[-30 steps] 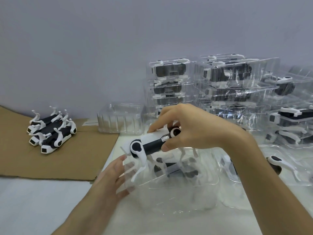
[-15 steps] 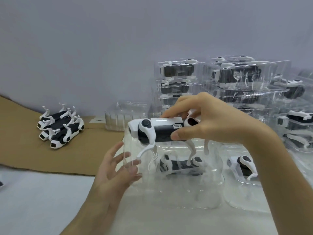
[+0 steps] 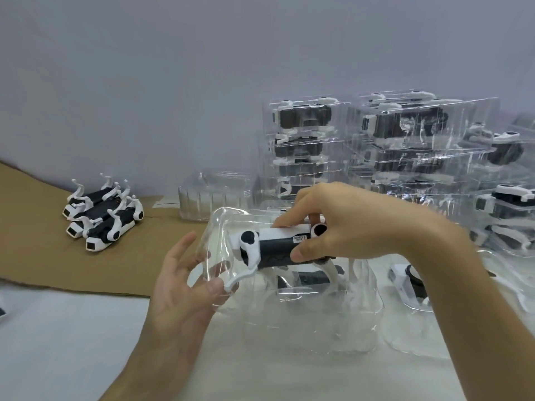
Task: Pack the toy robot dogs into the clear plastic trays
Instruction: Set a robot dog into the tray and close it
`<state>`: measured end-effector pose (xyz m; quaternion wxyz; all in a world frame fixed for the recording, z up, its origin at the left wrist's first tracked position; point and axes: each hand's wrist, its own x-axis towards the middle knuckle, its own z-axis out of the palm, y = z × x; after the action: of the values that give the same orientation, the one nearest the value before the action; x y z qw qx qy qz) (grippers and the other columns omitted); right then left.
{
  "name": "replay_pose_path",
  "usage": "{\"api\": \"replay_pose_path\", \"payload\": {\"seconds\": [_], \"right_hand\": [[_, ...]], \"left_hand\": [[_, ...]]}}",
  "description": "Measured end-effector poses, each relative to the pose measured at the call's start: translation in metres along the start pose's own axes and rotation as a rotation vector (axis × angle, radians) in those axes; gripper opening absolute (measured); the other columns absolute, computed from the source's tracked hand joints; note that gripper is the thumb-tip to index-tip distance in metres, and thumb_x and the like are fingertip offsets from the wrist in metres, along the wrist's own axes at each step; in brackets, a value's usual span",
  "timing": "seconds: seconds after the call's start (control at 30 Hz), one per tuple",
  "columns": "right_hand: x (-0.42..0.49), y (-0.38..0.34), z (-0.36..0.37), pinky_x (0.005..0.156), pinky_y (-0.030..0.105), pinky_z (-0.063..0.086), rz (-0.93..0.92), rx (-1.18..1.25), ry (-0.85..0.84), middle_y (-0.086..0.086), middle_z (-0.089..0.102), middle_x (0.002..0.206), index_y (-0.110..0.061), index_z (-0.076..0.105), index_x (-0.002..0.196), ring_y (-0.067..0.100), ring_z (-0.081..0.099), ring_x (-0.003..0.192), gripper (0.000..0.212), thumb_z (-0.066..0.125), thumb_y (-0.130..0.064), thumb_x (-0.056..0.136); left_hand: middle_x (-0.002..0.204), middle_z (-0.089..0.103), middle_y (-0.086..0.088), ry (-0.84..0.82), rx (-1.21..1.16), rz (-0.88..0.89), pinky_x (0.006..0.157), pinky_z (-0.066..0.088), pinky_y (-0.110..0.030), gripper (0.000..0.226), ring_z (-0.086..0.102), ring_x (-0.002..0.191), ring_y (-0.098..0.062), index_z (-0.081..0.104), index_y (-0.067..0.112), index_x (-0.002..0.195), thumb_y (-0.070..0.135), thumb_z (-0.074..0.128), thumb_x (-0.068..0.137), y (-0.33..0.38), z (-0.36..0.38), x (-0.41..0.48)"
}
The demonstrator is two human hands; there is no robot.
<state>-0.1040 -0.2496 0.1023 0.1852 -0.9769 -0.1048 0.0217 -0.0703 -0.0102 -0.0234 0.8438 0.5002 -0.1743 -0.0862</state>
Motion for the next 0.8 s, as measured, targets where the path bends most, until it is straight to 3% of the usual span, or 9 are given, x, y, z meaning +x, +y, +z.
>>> {"api": "replay_pose_path", "payload": {"seconds": [0.1,0.23,0.33,0.43,0.47,0.53,0.63,0.73,0.8], "right_hand": [[0.002,-0.002,0.000,0.075,0.021,0.046,-0.049,0.015,0.086,-0.023,0.058,0.104,-0.048,0.066,0.121,0.000,0.058,0.094,0.040,0.079,-0.042,0.083],[0.001,0.012,-0.003,0.092,0.016,0.042,-0.081,0.157,0.158,-0.027,0.049,0.130,-0.053,0.049,0.136,-0.011,0.048,0.119,0.064,0.073,-0.062,0.077],[-0.001,0.032,-0.005,0.102,0.024,0.041,-0.016,0.319,0.143,-0.032,0.048,0.137,-0.055,0.042,0.140,-0.013,0.047,0.124,0.081,0.065,-0.083,0.067],[-0.003,0.051,0.000,0.085,0.014,0.050,0.101,0.464,0.006,-0.041,0.057,0.116,-0.057,0.046,0.133,-0.017,0.059,0.106,0.074,0.056,-0.089,0.067],[-0.004,0.055,0.003,0.079,0.011,0.051,0.133,0.491,-0.031,-0.040,0.060,0.111,-0.056,0.050,0.126,-0.015,0.063,0.100,0.063,0.053,-0.089,0.071],[-0.003,0.060,0.008,0.082,0.017,0.055,0.177,0.517,-0.065,-0.028,0.068,0.109,-0.050,0.060,0.114,0.002,0.070,0.097,0.054,0.048,-0.085,0.074],[-0.003,0.060,0.012,0.086,0.028,0.055,0.163,0.555,-0.114,-0.029,0.072,0.099,-0.038,0.063,0.116,0.007,0.072,0.088,0.067,0.049,-0.088,0.073],[-0.003,0.061,0.012,0.083,0.032,0.059,0.099,0.676,-0.126,0.000,0.066,0.129,-0.035,0.051,0.138,0.023,0.072,0.103,0.095,0.061,-0.089,0.061],[-0.004,0.057,0.011,0.078,0.024,0.057,0.037,0.709,-0.115,0.002,0.058,0.139,-0.042,0.046,0.142,0.023,0.067,0.111,0.108,0.068,-0.091,0.049]], "left_hand": [[0.132,0.061,-0.015,-0.044,0.035,-0.014,0.076,0.060,-0.034,0.077,0.069,0.105,-0.031,0.061,0.031,0.132,0.007,0.075,0.060,0.003,0.001,-0.001],[0.124,0.063,-0.014,0.010,0.006,-0.009,0.070,0.060,-0.030,0.077,0.066,0.100,-0.033,0.057,0.025,0.134,-0.001,0.065,0.062,0.013,0.004,0.001],[0.110,0.064,-0.013,0.019,0.141,0.038,0.063,0.059,-0.021,0.079,0.073,0.082,-0.017,0.056,0.021,0.124,-0.025,0.065,0.060,0.019,0.007,0.007],[0.101,0.061,-0.008,0.054,0.194,0.056,0.054,0.055,-0.014,0.074,0.071,0.064,-0.002,0.053,0.027,0.113,-0.037,0.038,0.080,0.020,0.008,0.013],[0.102,0.062,-0.007,0.065,0.213,0.068,0.055,0.056,-0.014,0.075,0.072,0.065,-0.002,0.053,0.028,0.113,-0.038,0.039,0.080,0.018,0.006,0.014],[0.107,0.067,-0.009,0.069,0.171,0.097,0.066,0.060,-0.020,0.077,0.075,0.076,-0.010,0.058,0.027,0.118,-0.036,0.052,0.074,0.013,0.003,0.014],[0.122,0.067,-0.005,0.069,0.166,0.123,0.075,0.063,-0.031,0.070,0.072,0.098,-0.018,0.065,0.038,0.116,-0.017,0.068,0.073,0.007,-0.005,0.013],[0.128,0.064,-0.002,0.020,0.116,0.167,0.084,0.061,-0.034,0.067,0.068,0.110,-0.023,0.064,0.037,0.126,-0.001,0.074,0.071,0.006,-0.011,0.013],[0.127,0.063,0.000,0.000,0.105,0.174,0.087,0.059,-0.033,0.080,0.066,0.112,-0.022,0.057,0.032,0.136,0.009,0.076,0.062,0.007,-0.011,0.010]]}}
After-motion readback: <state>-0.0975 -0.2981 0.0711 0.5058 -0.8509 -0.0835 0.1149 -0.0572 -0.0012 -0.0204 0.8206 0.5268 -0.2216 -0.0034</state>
